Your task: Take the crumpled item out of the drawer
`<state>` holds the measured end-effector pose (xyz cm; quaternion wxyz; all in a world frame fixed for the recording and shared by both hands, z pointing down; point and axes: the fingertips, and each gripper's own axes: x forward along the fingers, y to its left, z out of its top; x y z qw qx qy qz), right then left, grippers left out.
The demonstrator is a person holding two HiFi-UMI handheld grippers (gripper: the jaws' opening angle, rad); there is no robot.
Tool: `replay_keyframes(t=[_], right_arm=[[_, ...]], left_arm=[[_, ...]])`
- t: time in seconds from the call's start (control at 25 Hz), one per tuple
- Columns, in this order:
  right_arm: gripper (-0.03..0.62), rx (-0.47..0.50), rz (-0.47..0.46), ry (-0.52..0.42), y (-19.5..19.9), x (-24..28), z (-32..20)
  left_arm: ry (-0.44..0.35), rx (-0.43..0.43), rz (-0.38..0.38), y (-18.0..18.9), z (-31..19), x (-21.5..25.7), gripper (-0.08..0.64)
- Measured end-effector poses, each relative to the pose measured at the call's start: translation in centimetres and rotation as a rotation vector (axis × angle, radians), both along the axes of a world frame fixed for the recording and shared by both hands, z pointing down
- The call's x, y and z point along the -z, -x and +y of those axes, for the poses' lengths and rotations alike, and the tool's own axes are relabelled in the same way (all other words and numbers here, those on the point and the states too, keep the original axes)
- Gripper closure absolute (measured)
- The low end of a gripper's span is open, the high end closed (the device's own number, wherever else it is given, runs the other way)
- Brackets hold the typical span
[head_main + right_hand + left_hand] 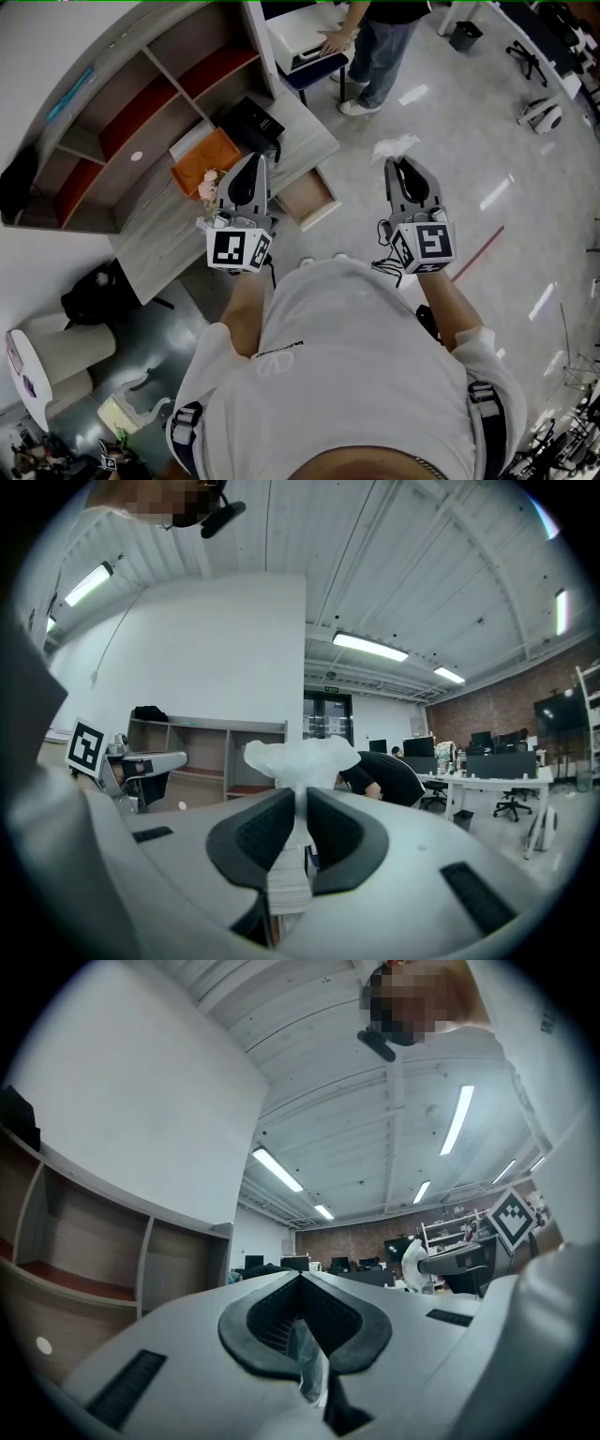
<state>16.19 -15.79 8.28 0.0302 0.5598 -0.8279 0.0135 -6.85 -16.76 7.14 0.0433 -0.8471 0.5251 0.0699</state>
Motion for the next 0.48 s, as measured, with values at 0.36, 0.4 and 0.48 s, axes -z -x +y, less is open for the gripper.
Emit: replay_keyframes(t=[0.36, 0.4, 0.48], right_arm=[[0.548, -0.010, -0.002, 0.002, -0.67, -0.17, 0.30], [0.548, -0.011, -0.004, 0.004, -0.69, -0.11, 0.33], [0.548, -0.012, -0.008, 0.011, -0.69, 0.04, 0.39]], left_arm=[[0.001, -0.010, -0.002, -0.63, 0.23, 0.15, 0.560], [0.001, -0.010, -0.002, -0.69, 0.26, 0.19, 0.560], [0.001, -0.011, -0.002, -0.79, 0.30, 0.28, 0.560]])
